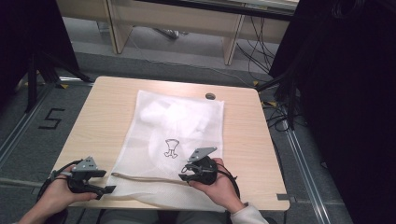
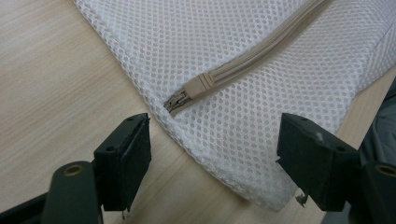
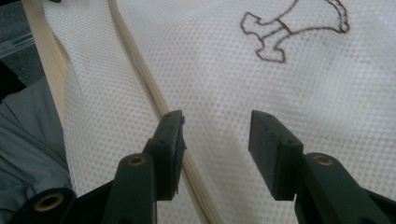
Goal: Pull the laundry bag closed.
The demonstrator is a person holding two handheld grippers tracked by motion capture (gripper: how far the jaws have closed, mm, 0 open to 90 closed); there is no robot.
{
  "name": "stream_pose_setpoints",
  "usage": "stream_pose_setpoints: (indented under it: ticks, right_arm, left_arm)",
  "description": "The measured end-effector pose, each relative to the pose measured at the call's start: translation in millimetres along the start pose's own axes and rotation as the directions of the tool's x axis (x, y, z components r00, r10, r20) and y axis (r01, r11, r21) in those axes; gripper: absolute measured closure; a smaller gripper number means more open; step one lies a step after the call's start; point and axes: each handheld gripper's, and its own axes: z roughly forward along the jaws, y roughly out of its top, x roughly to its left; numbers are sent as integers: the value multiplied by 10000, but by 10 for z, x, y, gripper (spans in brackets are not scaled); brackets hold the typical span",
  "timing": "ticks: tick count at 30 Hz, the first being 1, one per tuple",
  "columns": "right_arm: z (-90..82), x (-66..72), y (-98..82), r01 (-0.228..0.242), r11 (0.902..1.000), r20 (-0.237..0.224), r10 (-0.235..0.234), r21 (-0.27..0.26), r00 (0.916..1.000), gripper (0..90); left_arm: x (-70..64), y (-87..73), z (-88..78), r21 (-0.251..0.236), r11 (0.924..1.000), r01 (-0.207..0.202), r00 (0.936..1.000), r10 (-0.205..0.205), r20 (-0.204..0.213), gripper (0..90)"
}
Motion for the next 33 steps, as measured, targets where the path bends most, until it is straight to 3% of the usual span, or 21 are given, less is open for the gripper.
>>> stream_pose_setpoints:
  ticks: [8,9,14,20,24,25,33]
  right_arm:
    - [206,136,237,701,9974,-216,-704,-141,9973,614]
    - [226,156,270,815,9966,-229,-817,-78,9964,622]
    - [357,237,412,1290,9916,-459,-1292,-83,9906,658]
    - [490,319,558,1426,9898,-633,-1423,15,9878,682]
    - [604,410,661,1629,9866,-890,-1615,92,9829,695]
    - [636,428,687,1850,9827,-959,-1836,58,9783,697]
    - [819,581,846,2012,9795,-1259,-1991,43,9719,717]
  left_arm:
    - [-7,-1,2,-65,9999,100,9999,-100,25,256]
    - [-23,-3,17,-208,9994,283,9994,-279,195,256]
    - [-17,-7,9,-113,9998,133,9998,-131,158,255]
    - [-11,-9,1,-27,10000,36,9999,-35,164,256]
    - [-28,-14,6,-246,9994,249,9996,-245,155,255]
    - [-14,-12,-6,-90,9999,60,9999,-58,147,256]
    - [-17,-34,-15,-203,9996,218,9996,-215,182,256]
